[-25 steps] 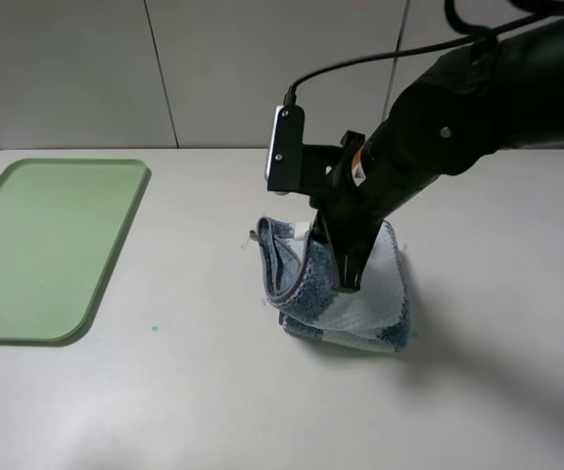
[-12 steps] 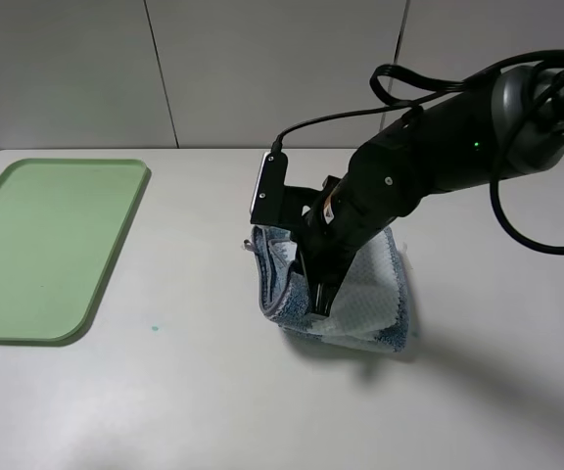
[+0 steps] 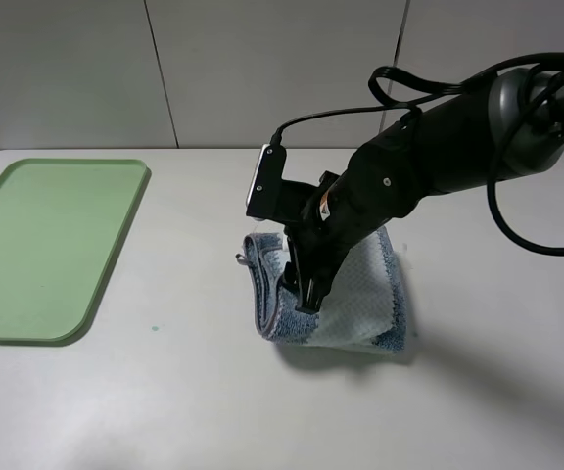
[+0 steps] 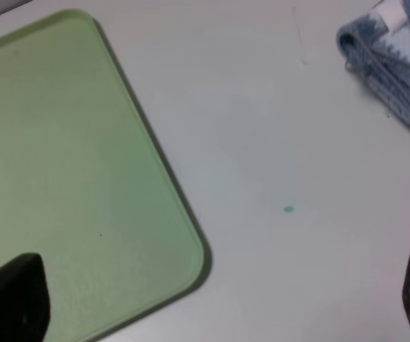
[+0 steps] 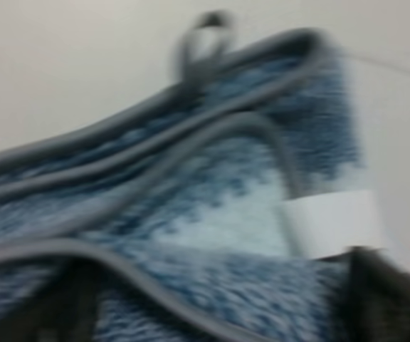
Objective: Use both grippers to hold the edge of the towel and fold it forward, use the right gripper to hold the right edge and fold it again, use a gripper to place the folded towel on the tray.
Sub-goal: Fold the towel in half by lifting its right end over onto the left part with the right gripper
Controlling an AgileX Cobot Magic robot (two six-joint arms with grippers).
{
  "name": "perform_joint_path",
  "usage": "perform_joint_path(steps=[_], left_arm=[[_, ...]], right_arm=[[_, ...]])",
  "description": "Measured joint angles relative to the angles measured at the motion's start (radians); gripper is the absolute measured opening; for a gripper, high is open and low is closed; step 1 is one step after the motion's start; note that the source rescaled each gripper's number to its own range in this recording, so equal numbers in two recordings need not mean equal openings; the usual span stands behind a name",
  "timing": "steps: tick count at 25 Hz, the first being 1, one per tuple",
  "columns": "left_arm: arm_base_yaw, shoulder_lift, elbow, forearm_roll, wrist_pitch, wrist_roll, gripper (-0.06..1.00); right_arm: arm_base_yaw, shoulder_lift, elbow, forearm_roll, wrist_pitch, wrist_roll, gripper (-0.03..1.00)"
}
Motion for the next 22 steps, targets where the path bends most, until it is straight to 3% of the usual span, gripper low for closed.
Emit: perform_joint_path(steps=[4,17,22], left_arm=[[0.0,0.0,0.0,0.0,0.0,0.0,1.0],[0.0,0.0,0.0,0.0,0.0,0.0,1.0],[0.0,0.0,0.0,0.0,0.0,0.0,1.0]], right_arm=[[0.015,0.0,0.0,0.0,-0.056,0.039,0.98],[0.041,-0.061,0.0,0.01,-0.089,0.052,1.0],[0.041,-0.146,0.001,0.011,-0.044,0.083,1.0]])
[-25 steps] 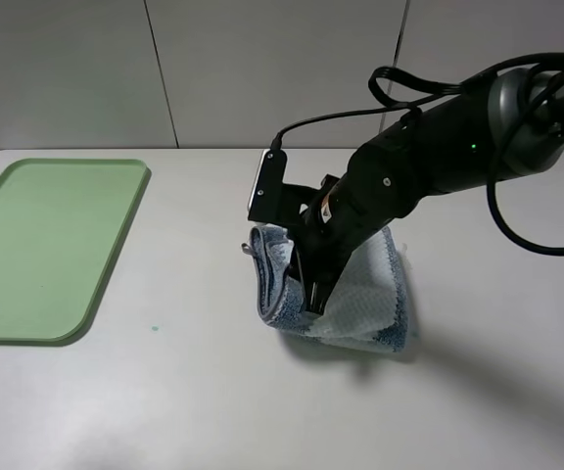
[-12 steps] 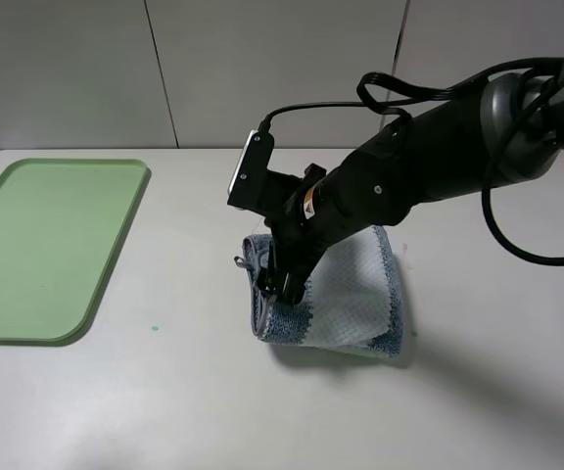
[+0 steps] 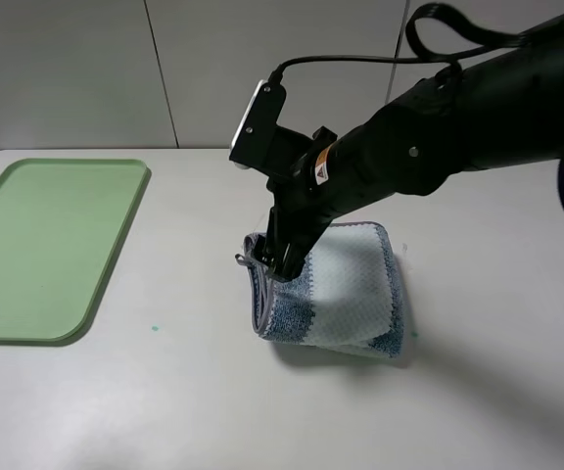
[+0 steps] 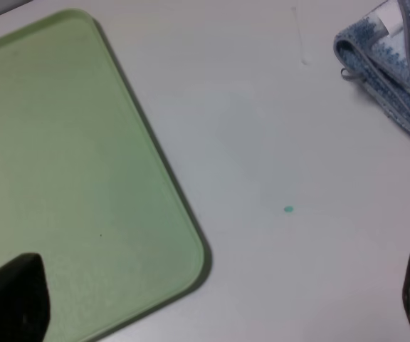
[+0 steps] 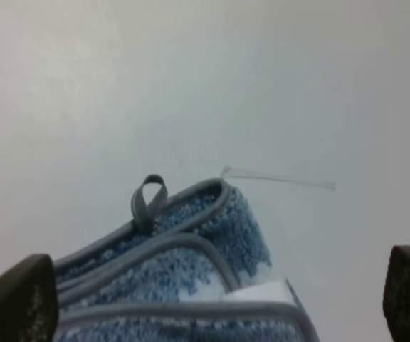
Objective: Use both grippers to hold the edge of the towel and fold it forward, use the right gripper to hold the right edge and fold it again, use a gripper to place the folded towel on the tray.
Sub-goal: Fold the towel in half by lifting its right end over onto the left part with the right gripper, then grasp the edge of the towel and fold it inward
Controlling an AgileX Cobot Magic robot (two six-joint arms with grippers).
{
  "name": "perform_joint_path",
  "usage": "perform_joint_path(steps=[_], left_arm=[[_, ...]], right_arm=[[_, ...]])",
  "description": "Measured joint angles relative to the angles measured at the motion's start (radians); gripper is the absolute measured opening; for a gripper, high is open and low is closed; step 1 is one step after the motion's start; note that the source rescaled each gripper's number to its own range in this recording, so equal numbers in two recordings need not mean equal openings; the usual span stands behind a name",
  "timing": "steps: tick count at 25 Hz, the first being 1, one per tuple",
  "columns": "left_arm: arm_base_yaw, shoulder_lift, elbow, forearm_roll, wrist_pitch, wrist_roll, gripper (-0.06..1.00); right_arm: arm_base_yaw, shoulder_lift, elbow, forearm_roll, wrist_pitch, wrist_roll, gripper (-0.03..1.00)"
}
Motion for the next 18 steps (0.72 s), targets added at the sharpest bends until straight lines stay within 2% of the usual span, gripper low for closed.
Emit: perform_joint_path(steps=[11,18], left_arm=[[0.0,0.0,0.0,0.0,0.0,0.0,1.0],[0.0,0.0,0.0,0.0,0.0,0.0,1.0]], right_arm=[[0.0,-0.136,0.0,-0.001,0.159,0.038,1.0],[-0.044,-0.226,0.0,0.0,0.344,0.046,1.0]])
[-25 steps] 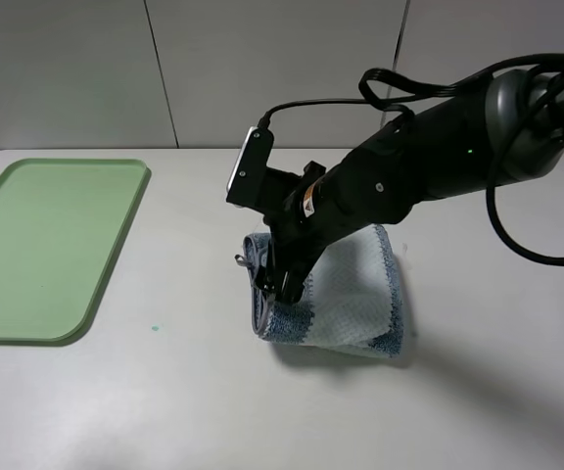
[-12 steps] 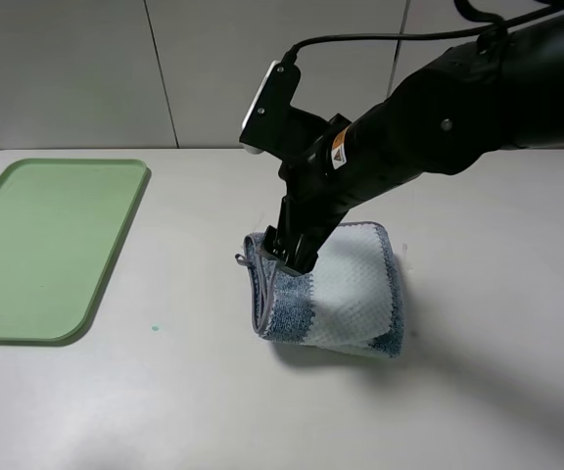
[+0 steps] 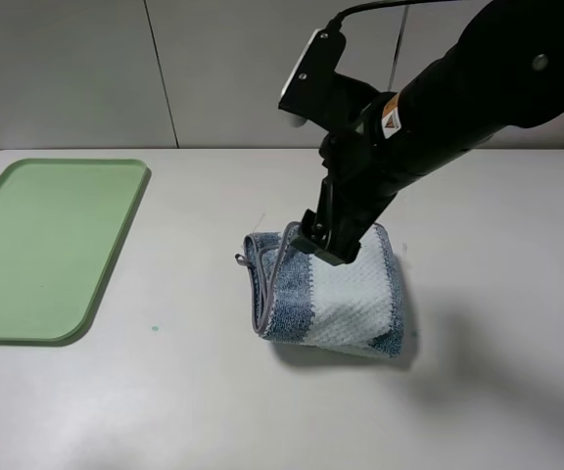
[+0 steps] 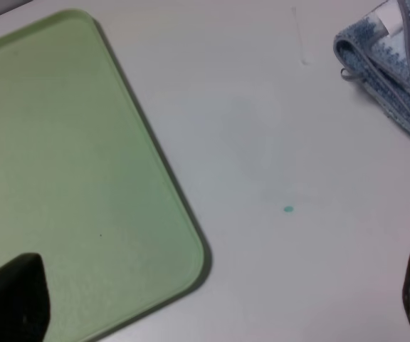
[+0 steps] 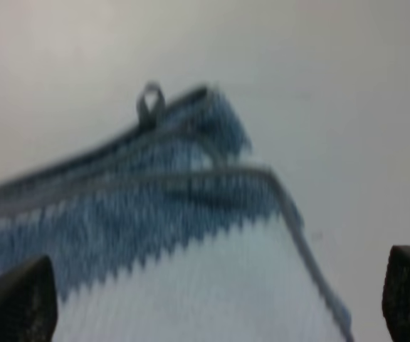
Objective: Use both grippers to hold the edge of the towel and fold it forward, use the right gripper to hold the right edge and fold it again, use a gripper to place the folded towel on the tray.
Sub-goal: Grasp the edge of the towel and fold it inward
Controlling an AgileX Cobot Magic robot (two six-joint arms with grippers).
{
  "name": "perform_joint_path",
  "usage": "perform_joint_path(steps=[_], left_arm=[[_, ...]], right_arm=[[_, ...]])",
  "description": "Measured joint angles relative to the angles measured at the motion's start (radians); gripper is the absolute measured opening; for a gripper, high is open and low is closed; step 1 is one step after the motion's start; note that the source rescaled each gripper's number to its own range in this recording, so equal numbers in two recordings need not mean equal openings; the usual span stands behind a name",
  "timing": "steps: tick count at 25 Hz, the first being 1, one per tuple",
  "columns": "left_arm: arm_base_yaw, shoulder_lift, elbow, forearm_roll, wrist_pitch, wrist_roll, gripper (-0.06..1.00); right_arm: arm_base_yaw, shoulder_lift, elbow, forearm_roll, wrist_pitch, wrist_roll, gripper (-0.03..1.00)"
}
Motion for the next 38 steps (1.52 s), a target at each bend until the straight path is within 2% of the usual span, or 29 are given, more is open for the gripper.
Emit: perform_joint_path(steps=[10,19,26,32,38], left_arm=[[0.0,0.0,0.0,0.0,0.0,0.0,1.0],[0.0,0.0,0.0,0.0,0.0,0.0,1.0],[0.0,0.0,0.0,0.0,0.0,0.0,1.0],[0.0,0.0,0.0,0.0,0.0,0.0,1.0],[0.0,0.0,0.0,0.0,0.0,0.0,1.0]], right_arm=[[-0.172,-0.167,0.0,-0.052,0.257,0.073,1.0],[-0.391,-0.306,0.0,-0.092,0.381,0.089,1.0],[-0.537,-0.407,0.004,-0.095,0.487,0.172,1.0],[-0.644,-0.519,0.07,-0.075,0.508,0.25,1.0],[-0.769,-0.676,0.207,-0.022,0.514,0.254,1.0]])
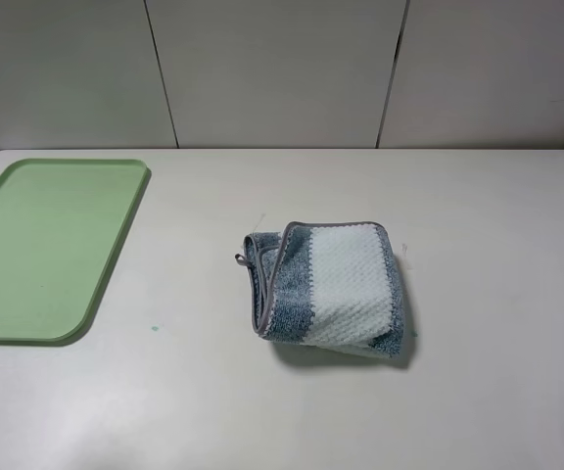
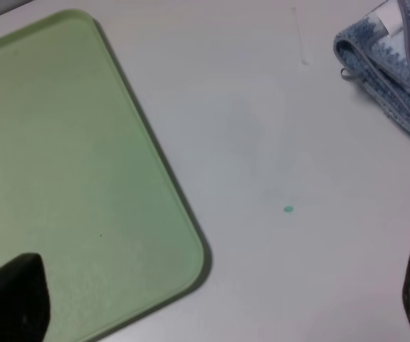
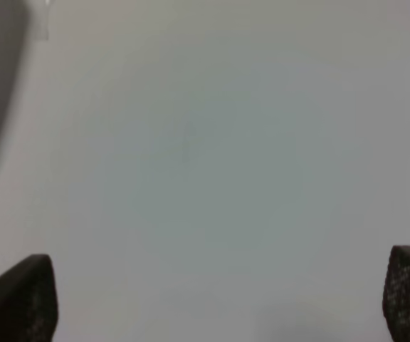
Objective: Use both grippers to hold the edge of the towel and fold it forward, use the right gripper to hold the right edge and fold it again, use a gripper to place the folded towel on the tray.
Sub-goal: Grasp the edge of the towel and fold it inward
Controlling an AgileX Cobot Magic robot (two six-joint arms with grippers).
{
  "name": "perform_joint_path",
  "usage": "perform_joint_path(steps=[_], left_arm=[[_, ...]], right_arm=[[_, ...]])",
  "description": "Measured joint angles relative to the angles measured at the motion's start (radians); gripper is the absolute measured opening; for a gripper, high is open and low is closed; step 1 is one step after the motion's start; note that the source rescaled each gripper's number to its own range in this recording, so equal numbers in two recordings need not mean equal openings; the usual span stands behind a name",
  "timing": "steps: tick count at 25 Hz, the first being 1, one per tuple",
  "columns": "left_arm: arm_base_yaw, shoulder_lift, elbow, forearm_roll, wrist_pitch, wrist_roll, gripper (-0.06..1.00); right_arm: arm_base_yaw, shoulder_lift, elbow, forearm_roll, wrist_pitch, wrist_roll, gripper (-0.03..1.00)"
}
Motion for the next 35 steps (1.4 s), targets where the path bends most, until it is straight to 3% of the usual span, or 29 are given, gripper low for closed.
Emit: perform_joint_path(steps=[13,25,35], left_arm=[[0.0,0.0,0.0,0.0,0.0,0.0,1.0],[0.0,0.0,0.0,0.0,0.0,0.0,1.0],[0.0,0.0,0.0,0.003,0.0,0.0,1.0]], right_arm=[[-0.131,-0.391,0.229,0.139,-0.016,0.0,1.0],[-0.131,-0.819,0.279,0.194,-0.012,-0.074,1.0],[-0.075,-0.829,0.279,0.23,-0.006,-0.128,1.0]])
